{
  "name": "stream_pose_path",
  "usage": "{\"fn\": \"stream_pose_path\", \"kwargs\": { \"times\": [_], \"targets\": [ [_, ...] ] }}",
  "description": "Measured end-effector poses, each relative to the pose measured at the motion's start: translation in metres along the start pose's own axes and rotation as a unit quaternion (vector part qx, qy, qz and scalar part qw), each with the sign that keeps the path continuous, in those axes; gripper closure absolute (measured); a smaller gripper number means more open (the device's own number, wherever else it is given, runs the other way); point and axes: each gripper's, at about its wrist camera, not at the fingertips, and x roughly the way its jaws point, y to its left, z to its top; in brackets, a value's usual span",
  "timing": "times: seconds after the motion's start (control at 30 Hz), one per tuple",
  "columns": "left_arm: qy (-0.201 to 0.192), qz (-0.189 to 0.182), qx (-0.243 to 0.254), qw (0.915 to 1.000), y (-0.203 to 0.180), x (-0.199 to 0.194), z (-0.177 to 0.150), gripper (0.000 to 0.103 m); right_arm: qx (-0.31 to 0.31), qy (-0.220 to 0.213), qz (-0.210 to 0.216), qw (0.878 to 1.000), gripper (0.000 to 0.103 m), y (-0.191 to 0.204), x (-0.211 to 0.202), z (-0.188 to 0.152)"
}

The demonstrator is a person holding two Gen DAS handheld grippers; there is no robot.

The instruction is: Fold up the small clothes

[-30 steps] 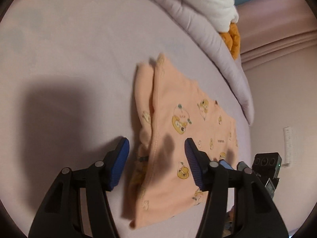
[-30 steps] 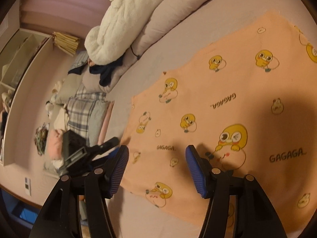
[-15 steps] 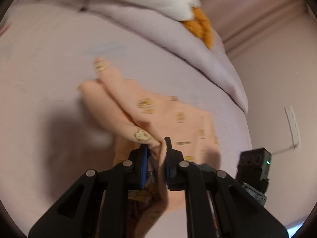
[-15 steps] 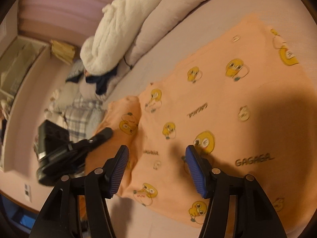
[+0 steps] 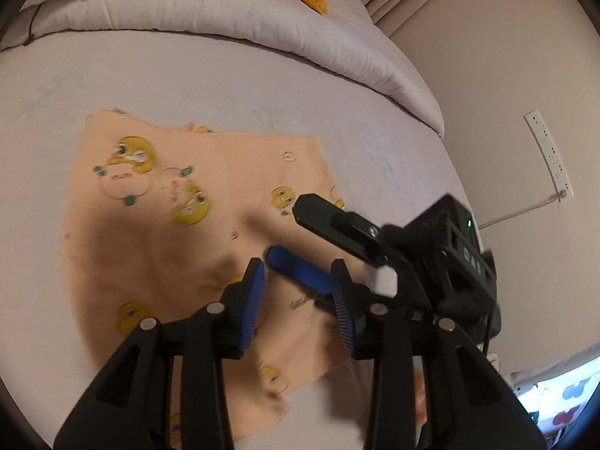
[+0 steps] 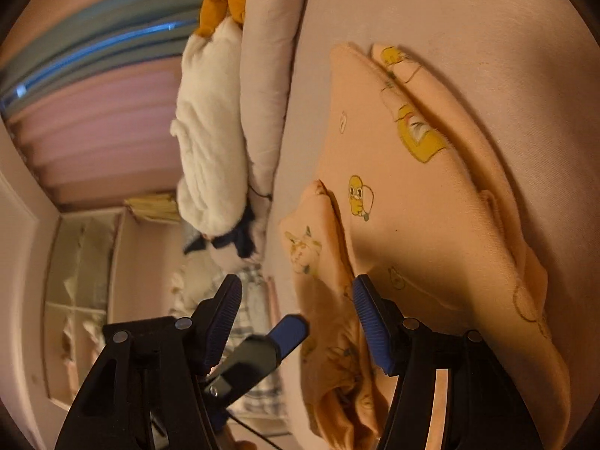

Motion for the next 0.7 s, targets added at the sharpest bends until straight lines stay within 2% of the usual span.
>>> {"fn": "stream_pose_path", "kwargs": {
  "times": [0.07,0.13,0.17,0.27,0.4,0.47,0.57,0.67,0.7],
  "targets": [
    [-0.014,0.008,-0.004,0.9999,0.012,-0.016,-0.009,0.063,-0.023,0.009,-0.035,0.999,0.041,0.007,0.005,-0.002],
    [-0.035,0.016,-0.016,0.9991,0.03,-0.038,-0.019,0.052,-0.046,0.022,-0.067,0.996,0.041,0.014,0.009,-0.005],
    [-0.046,0.019,-0.026,0.9984,0.04,-0.049,-0.026,0.05,-0.06,0.033,-0.087,0.994,0.041,0.018,0.014,-0.008],
    [-0.062,0.029,-0.052,0.9963,0.07,-0.07,-0.044,0.05,-0.106,0.07,-0.147,0.981,0.041,0.029,0.028,-0.014],
    [-0.061,0.026,-0.084,0.9943,0.097,-0.083,-0.075,0.05,-0.137,0.107,-0.195,0.965,0.041,0.036,0.043,-0.019],
    [-0.056,0.015,-0.101,0.9932,0.111,-0.082,-0.088,0.05,-0.149,0.122,-0.208,0.959,0.041,0.039,0.05,-0.02],
    [-0.048,-0.002,-0.12,0.9917,0.126,-0.08,-0.097,0.05,-0.161,0.134,-0.196,0.958,0.041,0.04,0.059,-0.024],
    [-0.048,-0.017,-0.13,0.9903,0.127,-0.08,-0.109,0.05,-0.179,0.127,-0.195,0.956,0.042,0.044,0.07,-0.026],
    [-0.049,-0.021,-0.131,0.99,0.126,-0.08,-0.111,0.05,-0.188,0.12,-0.191,0.956,0.049,0.043,0.072,-0.026]
  ]
}}
